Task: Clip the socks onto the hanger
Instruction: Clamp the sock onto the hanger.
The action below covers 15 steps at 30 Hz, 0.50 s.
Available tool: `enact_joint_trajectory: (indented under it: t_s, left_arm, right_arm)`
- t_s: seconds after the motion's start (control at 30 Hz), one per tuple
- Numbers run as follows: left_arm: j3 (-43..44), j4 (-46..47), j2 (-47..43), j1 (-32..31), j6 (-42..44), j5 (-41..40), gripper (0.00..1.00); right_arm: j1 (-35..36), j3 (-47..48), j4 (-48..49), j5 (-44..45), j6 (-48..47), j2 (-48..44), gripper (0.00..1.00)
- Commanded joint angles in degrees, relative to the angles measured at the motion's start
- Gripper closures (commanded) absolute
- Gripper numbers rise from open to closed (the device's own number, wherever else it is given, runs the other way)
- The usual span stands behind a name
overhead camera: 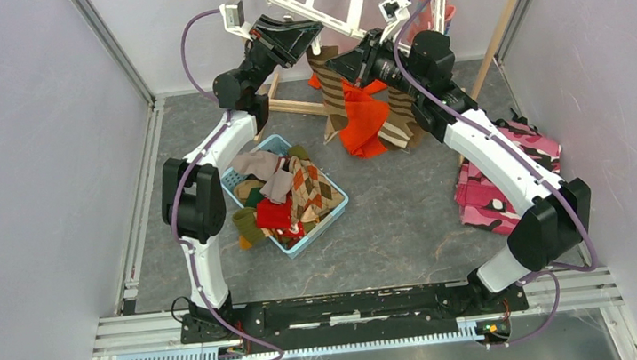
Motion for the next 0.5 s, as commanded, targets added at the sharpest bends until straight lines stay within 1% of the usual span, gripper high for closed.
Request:
enact_joint_trajectory:
  t_s: [0.0,0.23,0.4,0.47]
  left_arm:
    - [1.9,3.6,-1.1,-0.5,-1.8,-0.5,0.94]
    - [1.9,3.3,-0.9,-0.4,-0.8,-0.5,0.94]
    - [2.0,3.3,-0.8,-0.5,-0.5,-0.6,0.94]
    - [2.0,3.2,-0.9,-0.5,-0.4,-0.5,0.92]
  right_arm:
    - [0.1,1.9,1.7,1.3,3.6,-0.7,1.00]
    - [0.1,1.9,6.0,-3.8,5.4,-1.0,1.00]
    - [0.0,1.5,5.7,-3.1,4.8,-1.4,1.00]
    - [-0.1,1.4,5.5,-3.0,4.6,-1.2,1.00]
